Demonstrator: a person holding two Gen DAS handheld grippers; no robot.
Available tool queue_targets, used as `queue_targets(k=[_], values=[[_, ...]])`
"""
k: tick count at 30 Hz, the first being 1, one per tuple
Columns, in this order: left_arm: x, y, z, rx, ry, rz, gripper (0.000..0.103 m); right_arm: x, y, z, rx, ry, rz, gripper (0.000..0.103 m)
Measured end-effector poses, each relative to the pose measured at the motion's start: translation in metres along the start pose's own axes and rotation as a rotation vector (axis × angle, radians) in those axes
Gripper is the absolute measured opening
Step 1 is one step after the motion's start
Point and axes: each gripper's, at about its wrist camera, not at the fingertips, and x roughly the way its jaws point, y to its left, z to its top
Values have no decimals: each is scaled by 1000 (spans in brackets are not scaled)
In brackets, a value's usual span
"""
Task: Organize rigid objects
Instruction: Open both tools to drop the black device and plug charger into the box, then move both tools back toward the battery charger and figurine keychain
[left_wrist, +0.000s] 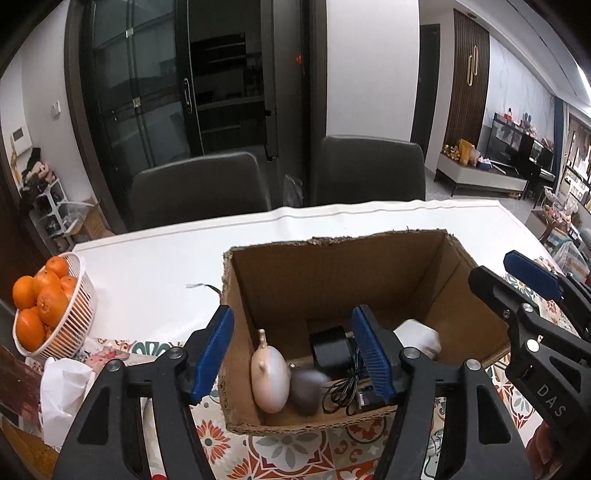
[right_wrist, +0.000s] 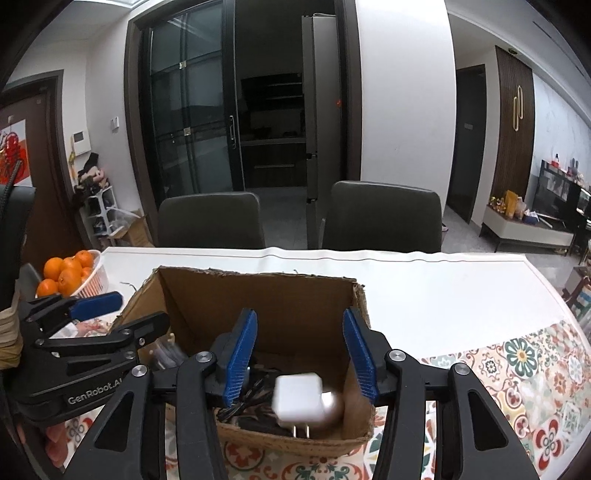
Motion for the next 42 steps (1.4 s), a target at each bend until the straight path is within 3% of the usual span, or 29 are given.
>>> queue_targets(k=[9, 23, 42], values=[[-34, -7, -10, 27, -71, 44, 66, -22, -6, -7, 13, -20, 3, 52], [-77, -10, -45, 43, -115, 59, 68, -64, -1, -27, 2, -67, 17, 67], [-110, -6, -114, 57, -121, 49, 85, -91, 13, -76, 12, -62, 29, 86]])
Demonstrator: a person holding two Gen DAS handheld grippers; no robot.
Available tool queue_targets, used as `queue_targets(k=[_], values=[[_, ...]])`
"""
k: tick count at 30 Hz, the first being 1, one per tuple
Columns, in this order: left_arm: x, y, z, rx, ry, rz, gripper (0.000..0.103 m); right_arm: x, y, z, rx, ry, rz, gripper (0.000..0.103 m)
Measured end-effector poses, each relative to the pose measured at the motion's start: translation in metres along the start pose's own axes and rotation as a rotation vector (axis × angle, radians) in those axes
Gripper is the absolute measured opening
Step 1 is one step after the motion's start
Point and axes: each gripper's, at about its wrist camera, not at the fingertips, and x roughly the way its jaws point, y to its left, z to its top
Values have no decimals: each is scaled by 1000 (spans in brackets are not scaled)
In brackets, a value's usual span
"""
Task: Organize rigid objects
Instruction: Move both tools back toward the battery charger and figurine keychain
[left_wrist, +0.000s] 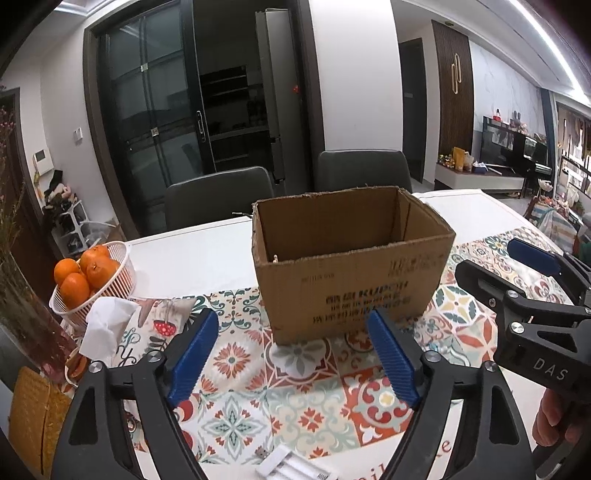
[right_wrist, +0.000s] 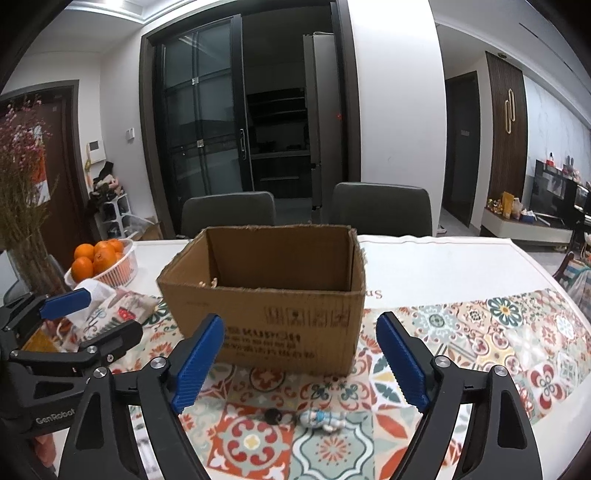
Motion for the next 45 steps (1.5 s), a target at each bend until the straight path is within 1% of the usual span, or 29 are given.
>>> queue_targets(k=[7, 10, 12, 17, 22, 24, 27, 30, 32, 38, 45], values=[[-9, 4, -20, 28, 4, -7, 88, -10, 5, -20, 18, 4, -4, 88], [-12, 6, -30, 39, 9, -11, 91, -14, 8, -29, 20, -3, -21, 91], [-13, 6, -37, 47, 12, -15, 92, -16, 11, -34, 21, 0, -24, 92], [-18, 7, -53, 77, 30, -28, 93, -22, 18, -48, 14, 1, -38, 94], [-21, 7, -69, 113, 59, -60, 93, -24, 22, -60, 19, 21, -44, 94], [-20, 8, -73, 121, 73, -84, 93, -25, 25, -65, 18, 25, -41, 95], [-18, 8, -80, 134, 92, -92, 93, -25, 27, -72, 21, 36, -48, 95], [-12, 7, -90, 149, 128, -129, 93, -23, 28, -79, 32, 49, -48, 95], [-9, 6, -96, 164, 153, -137, 93, -19, 29, -84, 28, 63, -51, 95], [-5, 7, -112, 174, 187, -206, 93, -14, 32, -97, 17, 89, -56, 95], [4, 4, -126, 238, 216, -232, 93, -7, 36, -110, 2, 112, -62, 95]])
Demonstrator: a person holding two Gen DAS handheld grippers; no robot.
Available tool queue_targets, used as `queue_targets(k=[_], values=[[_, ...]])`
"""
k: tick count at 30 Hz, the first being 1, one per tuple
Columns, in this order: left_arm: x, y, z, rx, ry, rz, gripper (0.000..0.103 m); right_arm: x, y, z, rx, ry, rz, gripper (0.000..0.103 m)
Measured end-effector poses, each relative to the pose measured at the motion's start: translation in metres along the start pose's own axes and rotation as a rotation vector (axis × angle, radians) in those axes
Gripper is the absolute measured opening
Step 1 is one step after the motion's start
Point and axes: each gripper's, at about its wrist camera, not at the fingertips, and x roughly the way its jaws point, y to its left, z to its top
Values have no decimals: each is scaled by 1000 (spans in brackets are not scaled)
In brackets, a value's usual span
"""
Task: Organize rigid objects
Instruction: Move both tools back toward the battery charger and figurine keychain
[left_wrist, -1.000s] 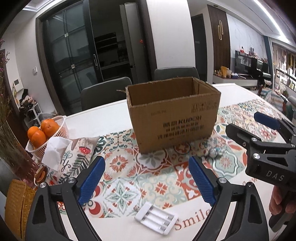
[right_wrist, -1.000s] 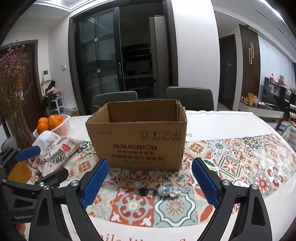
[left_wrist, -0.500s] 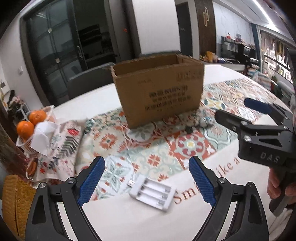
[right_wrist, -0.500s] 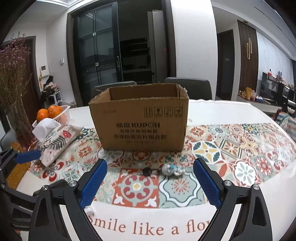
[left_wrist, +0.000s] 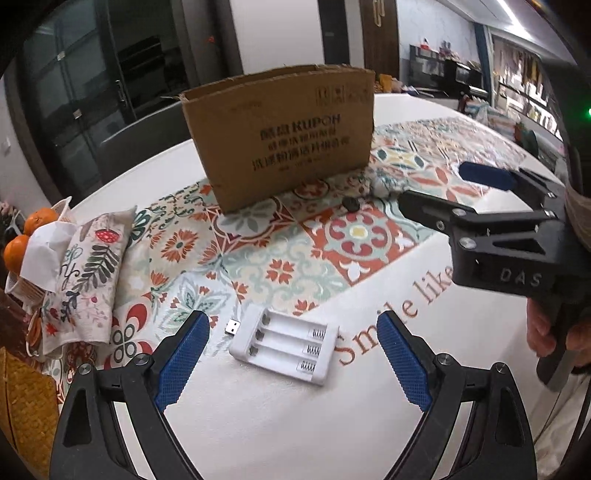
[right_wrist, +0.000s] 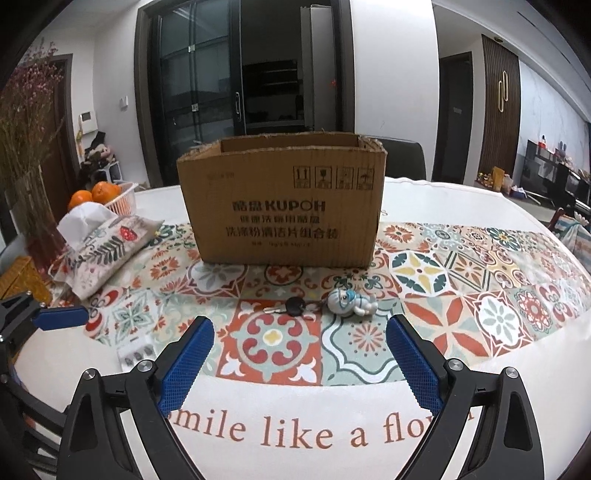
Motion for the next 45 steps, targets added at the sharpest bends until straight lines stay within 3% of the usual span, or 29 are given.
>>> queue_targets(k=[8, 17, 26, 33, 45], values=[[19, 8, -13, 29, 38, -21, 93, 19, 9, -7, -54, 45, -15, 95], [32, 12, -20, 42, 45, -33, 93, 27, 18, -7, -125, 31, -40, 95], [46, 14, -16, 15, 64, -43, 92, 46, 12, -5, -122, 65, -31, 95], [56, 12, -12, -60, 93, -35, 91, 60, 1, 1, -112, 71, -29, 95], [62, 2, -4, -241, 113, 42, 91, 84, -27, 13, -40, 113, -4, 95]])
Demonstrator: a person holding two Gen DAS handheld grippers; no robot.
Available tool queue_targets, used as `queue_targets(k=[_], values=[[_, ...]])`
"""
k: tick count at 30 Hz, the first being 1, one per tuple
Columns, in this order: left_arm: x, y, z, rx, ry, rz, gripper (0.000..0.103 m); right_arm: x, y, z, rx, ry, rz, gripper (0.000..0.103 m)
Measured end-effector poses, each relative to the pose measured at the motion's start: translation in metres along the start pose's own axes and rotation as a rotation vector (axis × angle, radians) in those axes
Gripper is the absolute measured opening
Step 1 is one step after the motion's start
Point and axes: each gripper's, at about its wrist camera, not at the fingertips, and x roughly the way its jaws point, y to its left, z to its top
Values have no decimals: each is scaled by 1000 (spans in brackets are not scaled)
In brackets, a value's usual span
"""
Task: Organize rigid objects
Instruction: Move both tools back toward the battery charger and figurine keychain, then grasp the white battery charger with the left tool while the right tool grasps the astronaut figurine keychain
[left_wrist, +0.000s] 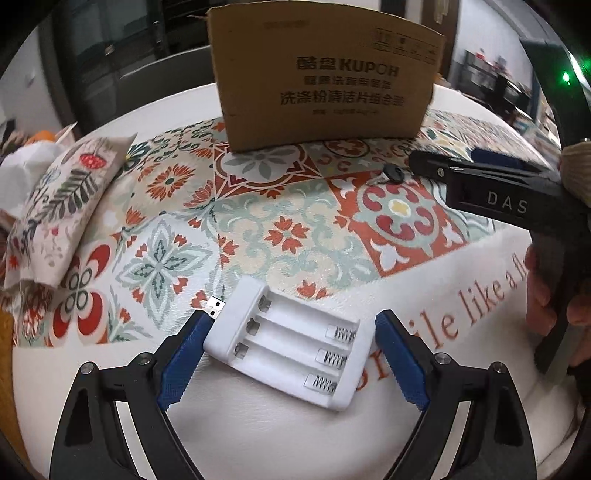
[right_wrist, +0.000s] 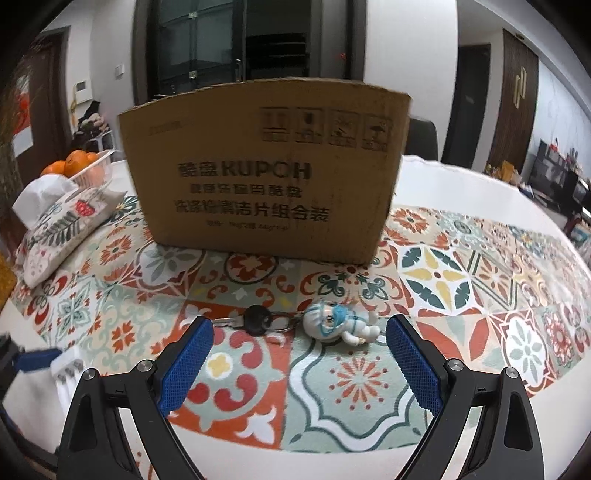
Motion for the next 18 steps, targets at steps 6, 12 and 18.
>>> queue_targets(k=[6, 12, 18], values=[[10, -5, 14, -71, -20, 35, 83, 24, -21, 6, 85, 78, 41, 95], [10, -11, 17, -60, -23, 43, 78, 40, -32, 6, 146, 139, 87, 95], [4, -6, 11, -146, 16, 166, 86, 41, -26, 8, 113, 141, 78, 94]])
